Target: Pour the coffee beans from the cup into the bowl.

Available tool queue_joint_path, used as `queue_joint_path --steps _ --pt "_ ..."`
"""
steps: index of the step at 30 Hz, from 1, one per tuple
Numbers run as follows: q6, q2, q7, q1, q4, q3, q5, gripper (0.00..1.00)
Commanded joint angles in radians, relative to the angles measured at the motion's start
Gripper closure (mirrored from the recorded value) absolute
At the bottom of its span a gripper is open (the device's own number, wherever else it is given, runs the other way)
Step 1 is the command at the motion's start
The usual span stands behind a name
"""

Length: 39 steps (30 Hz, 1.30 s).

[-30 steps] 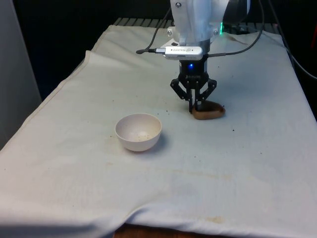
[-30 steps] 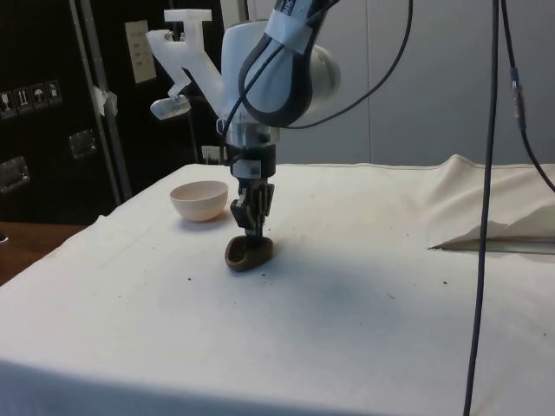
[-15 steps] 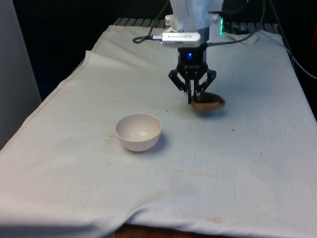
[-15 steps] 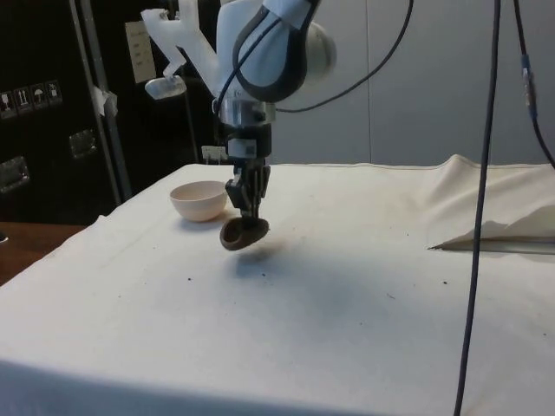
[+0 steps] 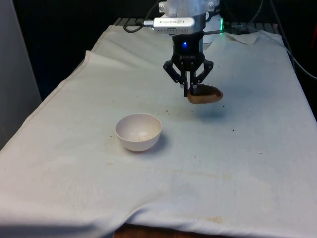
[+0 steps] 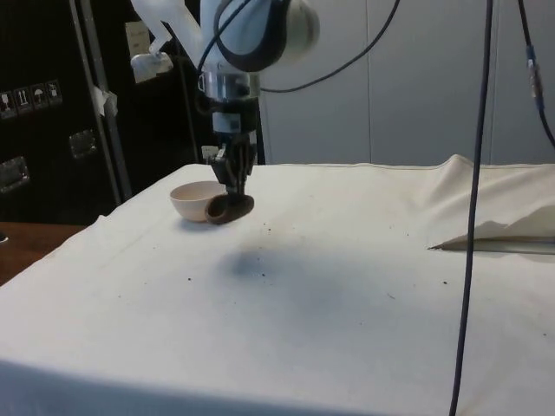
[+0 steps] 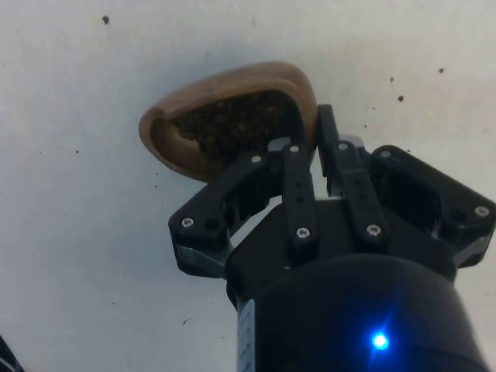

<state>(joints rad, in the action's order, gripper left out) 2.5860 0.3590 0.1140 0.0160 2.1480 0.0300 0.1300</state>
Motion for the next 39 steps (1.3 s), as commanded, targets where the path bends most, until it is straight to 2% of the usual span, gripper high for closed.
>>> queue_joint_path --steps 1,4,7,8,9,16,24,25,27,33,35,36,39 --pt "-0.007 0.0 0.0 0.0 -0.008 0.002 0.0 1.0" --pt "-0.046 0.012 0.0 0.0 -0.056 0.015 -0.008 1.0" --pt "-0.067 0.02 0.004 0.0 -0.086 0.021 -0.007 1.0" --pt "-0.056 0.016 0.007 0.0 -0.077 0.018 0.0 1.0" --pt "-0.079 0.026 0.006 0.0 -0.107 0.026 -0.008 1.0" --pt "-0.133 0.054 0.016 0.001 -0.194 0.047 -0.007 1.0" --pt "-0.175 0.083 0.031 0.003 -0.267 0.069 -0.005 1.0" --pt "-0.159 0.077 0.03 0.001 -0.252 0.065 -0.001 1.0" --pt "-0.19 0.095 0.039 0.004 -0.296 0.078 -0.004 1.0" --pt "-0.217 0.127 0.054 0.005 -0.362 0.101 -0.003 1.0" --pt "-0.208 0.126 0.054 0.001 -0.36 0.103 -0.001 1.0" --pt "-0.223 0.138 0.059 0.005 -0.381 0.107 -0.003 1.0" --pt "-0.229 0.152 0.065 0.005 -0.407 0.118 -0.003 1.0"
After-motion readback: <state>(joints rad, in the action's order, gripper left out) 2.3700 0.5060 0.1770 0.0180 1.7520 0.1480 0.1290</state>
